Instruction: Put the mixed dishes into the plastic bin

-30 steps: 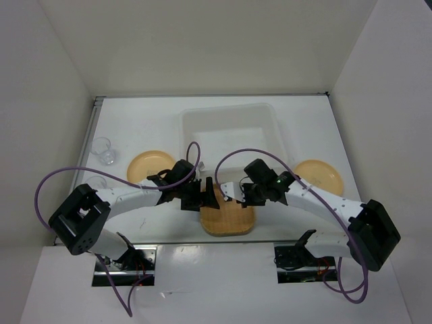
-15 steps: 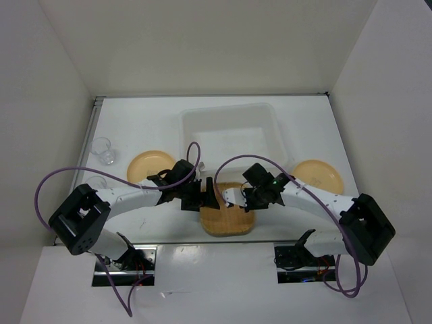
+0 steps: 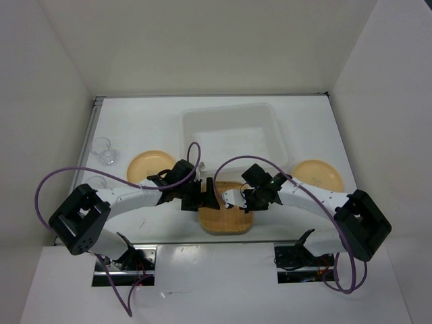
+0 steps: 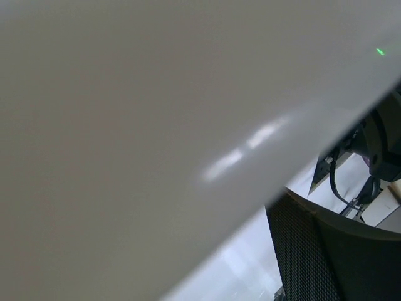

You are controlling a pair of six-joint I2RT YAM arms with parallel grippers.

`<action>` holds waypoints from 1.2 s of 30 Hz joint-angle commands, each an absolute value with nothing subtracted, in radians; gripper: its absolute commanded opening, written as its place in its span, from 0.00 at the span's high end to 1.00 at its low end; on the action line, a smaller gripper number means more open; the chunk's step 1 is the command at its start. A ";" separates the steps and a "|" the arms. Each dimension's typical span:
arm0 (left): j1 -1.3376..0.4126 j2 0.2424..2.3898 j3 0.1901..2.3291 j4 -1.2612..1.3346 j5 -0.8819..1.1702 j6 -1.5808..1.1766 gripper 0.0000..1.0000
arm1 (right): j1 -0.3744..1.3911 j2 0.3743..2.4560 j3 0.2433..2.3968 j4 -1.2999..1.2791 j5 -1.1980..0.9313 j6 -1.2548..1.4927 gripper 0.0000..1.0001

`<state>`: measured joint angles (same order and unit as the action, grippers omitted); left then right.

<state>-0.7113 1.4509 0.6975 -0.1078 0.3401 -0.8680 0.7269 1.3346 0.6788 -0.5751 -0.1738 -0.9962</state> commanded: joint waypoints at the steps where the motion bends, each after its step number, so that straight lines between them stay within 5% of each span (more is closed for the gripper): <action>1: -0.719 1.470 0.693 -0.140 0.391 -0.885 0.00 | 0.736 1.344 0.672 -0.572 -0.196 -1.000 1.00; 16: -0.729 1.529 0.712 -0.066 0.474 -0.857 0.41 | 0.736 1.344 0.672 -0.545 -0.196 -1.000 1.00; 24: -0.747 1.529 0.721 -0.048 0.514 -0.857 0.46 | 0.736 1.353 0.681 -0.535 -0.206 -0.991 1.00; 27: -0.747 1.529 0.721 -0.048 0.523 -0.857 0.55 | 0.736 1.353 0.681 -0.535 -0.206 -0.991 1.00; 32: -0.747 1.520 0.730 -0.080 0.514 -0.857 0.91 | 0.736 1.332 0.681 -0.535 -0.196 -0.991 1.00; 36: -0.747 1.407 0.750 -0.158 0.500 -0.857 1.00 | 0.707 1.263 0.707 -0.616 -0.244 -0.970 1.00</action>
<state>-0.7273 1.4849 0.7288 -0.0685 0.4706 -0.8906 0.7235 1.3266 0.6746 -0.6174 -0.1669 -0.9871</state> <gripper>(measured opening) 0.168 0.001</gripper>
